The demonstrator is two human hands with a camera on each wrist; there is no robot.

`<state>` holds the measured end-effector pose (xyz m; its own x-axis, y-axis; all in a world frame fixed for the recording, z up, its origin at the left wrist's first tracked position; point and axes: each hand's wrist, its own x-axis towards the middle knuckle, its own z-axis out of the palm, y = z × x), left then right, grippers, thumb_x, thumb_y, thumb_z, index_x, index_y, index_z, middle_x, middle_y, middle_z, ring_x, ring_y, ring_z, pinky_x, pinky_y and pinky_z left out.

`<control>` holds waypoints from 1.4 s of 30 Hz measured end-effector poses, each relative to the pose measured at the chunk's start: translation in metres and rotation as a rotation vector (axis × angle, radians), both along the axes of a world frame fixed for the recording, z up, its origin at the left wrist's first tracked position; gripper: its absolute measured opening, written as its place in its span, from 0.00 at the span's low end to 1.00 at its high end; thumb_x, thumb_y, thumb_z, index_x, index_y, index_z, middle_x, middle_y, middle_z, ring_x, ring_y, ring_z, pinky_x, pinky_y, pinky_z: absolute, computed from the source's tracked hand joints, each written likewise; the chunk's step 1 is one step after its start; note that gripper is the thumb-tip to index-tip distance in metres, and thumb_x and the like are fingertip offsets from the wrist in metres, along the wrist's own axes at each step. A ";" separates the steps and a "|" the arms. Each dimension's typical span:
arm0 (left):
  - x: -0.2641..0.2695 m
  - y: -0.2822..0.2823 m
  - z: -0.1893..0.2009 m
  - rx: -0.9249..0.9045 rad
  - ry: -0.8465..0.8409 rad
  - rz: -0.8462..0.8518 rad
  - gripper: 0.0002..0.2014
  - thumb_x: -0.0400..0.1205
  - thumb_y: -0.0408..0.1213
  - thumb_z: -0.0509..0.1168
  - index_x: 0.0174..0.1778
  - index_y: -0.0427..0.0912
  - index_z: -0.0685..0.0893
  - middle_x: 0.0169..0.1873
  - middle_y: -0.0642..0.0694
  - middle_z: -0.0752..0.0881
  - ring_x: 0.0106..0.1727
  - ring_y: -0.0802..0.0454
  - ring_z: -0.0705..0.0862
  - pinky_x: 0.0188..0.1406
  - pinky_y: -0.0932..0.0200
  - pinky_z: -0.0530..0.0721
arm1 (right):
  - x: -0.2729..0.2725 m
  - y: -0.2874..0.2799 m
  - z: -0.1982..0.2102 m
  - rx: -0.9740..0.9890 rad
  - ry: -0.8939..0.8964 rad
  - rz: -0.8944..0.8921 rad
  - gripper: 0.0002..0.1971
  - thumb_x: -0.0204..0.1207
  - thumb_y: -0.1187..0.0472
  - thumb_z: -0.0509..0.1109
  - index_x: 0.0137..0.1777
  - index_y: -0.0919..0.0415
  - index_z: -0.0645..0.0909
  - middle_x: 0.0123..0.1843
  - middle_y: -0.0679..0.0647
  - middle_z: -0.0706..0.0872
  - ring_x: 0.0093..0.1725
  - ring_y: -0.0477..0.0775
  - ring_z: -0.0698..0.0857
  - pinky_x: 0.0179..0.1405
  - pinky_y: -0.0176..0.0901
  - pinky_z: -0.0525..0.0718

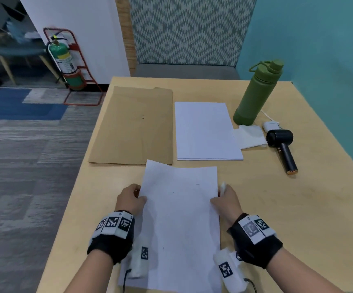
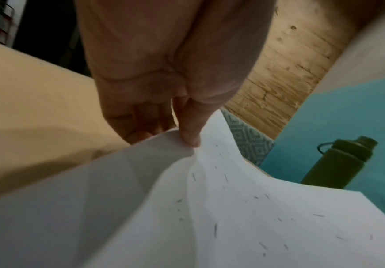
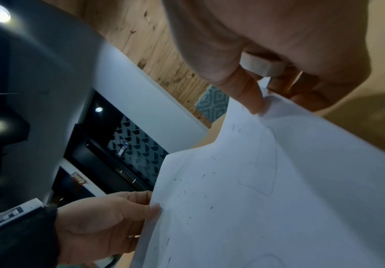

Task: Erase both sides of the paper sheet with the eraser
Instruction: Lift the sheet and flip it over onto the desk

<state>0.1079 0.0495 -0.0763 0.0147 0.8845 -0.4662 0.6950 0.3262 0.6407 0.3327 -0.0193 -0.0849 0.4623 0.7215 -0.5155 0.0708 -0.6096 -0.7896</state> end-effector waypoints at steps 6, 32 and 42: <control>-0.043 0.019 0.026 0.139 -0.217 0.182 0.09 0.79 0.25 0.60 0.47 0.43 0.80 0.48 0.40 0.88 0.49 0.40 0.86 0.53 0.46 0.84 | -0.037 0.035 0.040 0.307 -0.083 0.143 0.19 0.69 0.79 0.55 0.29 0.55 0.56 0.31 0.50 0.62 0.31 0.50 0.60 0.27 0.36 0.63; -0.096 -0.022 0.075 0.669 -0.706 0.347 0.17 0.83 0.21 0.57 0.45 0.50 0.82 0.35 0.66 0.89 0.40 0.70 0.86 0.46 0.72 0.83 | -0.096 0.026 0.089 0.946 -0.452 0.496 0.26 0.60 0.83 0.57 0.52 0.64 0.86 0.48 0.60 0.89 0.49 0.40 0.81 0.49 0.16 0.74; -0.087 -0.029 0.075 0.732 -0.602 0.276 0.21 0.83 0.21 0.58 0.45 0.56 0.82 0.36 0.72 0.88 0.42 0.75 0.84 0.44 0.75 0.80 | -0.095 0.024 0.084 0.881 -0.468 0.472 0.25 0.60 0.77 0.54 0.50 0.63 0.87 0.49 0.61 0.89 0.50 0.56 0.86 0.49 0.25 0.77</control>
<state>0.0208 0.0204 -0.0011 -0.1803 0.9598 0.2152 0.1460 -0.1902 0.9708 0.2374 0.0047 -0.0013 0.0586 0.9055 0.4202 0.5535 0.3208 -0.7686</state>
